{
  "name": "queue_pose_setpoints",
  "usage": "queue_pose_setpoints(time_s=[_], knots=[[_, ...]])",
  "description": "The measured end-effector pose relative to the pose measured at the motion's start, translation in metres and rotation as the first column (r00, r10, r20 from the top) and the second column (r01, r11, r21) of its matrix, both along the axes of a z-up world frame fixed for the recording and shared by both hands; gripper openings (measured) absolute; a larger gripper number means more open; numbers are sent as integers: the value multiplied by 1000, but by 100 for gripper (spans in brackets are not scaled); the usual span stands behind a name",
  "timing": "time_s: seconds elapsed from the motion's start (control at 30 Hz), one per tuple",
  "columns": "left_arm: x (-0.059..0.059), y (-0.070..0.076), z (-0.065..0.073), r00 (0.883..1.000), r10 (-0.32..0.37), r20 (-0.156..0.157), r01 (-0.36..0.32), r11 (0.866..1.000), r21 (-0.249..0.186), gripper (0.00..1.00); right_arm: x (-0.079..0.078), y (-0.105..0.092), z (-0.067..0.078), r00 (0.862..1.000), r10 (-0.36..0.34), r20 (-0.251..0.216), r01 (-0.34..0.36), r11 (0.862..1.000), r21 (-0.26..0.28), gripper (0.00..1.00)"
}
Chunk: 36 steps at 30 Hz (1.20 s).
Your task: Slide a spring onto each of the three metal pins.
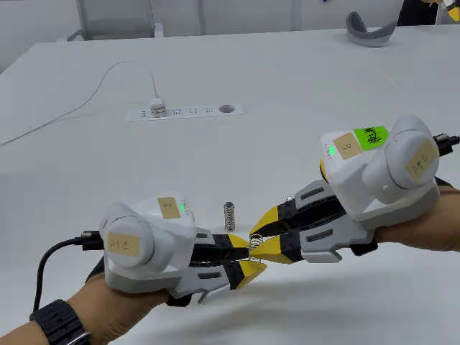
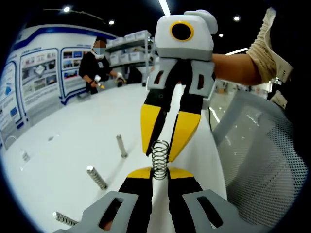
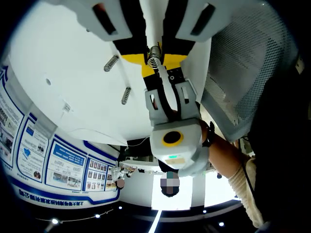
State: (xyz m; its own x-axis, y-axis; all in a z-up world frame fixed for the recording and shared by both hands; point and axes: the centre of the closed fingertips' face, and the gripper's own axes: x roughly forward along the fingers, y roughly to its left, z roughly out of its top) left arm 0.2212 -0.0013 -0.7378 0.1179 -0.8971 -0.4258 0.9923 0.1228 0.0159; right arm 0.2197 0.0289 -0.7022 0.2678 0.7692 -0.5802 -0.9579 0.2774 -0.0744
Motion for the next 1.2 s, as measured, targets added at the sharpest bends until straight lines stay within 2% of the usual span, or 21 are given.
queue_pose_setpoints(time_s=[0.23,0.47,1.2], knots=[[2,1,1,1000,9,4,-9,1000,-2,11,1,0,1,1000,-12,-3,12,1000,18,12],[5,3,3,1000,29,-7,-29,999,-14,15,2,-1,3,1000,-19,-3,19,1000,24,12],[14,31,10,990,124,-69,-129,989,-69,34,9,-16,7,997,-80,3,80,996,28,12]])
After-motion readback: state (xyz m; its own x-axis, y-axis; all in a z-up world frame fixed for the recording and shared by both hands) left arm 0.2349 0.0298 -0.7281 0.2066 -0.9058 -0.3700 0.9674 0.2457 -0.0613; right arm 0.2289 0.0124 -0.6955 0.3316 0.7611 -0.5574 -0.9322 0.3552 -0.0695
